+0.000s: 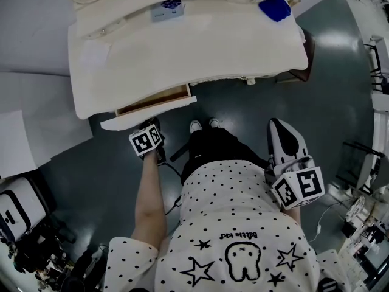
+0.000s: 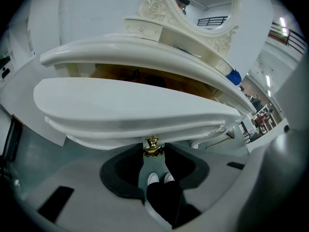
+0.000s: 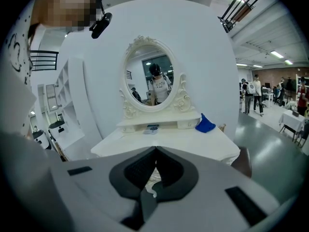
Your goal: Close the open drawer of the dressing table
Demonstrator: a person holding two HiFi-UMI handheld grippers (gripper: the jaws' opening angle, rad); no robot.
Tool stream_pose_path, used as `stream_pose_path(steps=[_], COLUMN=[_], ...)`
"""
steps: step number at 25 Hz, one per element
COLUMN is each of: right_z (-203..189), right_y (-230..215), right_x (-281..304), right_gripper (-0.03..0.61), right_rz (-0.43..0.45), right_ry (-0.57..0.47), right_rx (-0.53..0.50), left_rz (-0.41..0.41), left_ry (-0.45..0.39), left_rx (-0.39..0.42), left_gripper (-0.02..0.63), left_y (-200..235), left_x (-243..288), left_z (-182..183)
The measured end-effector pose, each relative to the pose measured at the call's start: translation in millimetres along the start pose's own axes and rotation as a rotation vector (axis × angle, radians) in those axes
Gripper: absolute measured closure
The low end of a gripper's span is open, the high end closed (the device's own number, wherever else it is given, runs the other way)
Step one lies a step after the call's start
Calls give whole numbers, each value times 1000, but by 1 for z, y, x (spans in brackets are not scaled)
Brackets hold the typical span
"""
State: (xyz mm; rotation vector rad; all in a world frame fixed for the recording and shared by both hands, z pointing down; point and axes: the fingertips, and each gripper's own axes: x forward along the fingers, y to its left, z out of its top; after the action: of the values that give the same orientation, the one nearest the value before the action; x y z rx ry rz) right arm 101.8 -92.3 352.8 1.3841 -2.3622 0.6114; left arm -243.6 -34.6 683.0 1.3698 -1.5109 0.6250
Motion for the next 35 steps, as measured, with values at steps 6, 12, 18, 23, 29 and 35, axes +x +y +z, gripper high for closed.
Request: stream_pose_path(steps=[6,12,18,23,29,35], right_z=[1,2,3,5,4,6], right_y=[-3,-6,-6,-7,-7,-6], right_x=[2,3,5,6,9,11], right_gripper=[569,569,569,569,569,569], right_rz=[-10,-19,-28,-32,-34,-33], right_ry=[1,4,3,7,13,16], right_rx=[3,2,3,-1,-4,-5], left_rz=[-2,-2,-3,-5,-6,-8], left_ry=[-7,-19,-27,-36,-42,-49], left_rx=[1,2,9,8,9,17], left_gripper=[463,463,463,463,463,463], left_y=[1,0,2,1,2,2], left_x=[5,10,15,17,23,25], left_z=[10,22,33,43,53,61])
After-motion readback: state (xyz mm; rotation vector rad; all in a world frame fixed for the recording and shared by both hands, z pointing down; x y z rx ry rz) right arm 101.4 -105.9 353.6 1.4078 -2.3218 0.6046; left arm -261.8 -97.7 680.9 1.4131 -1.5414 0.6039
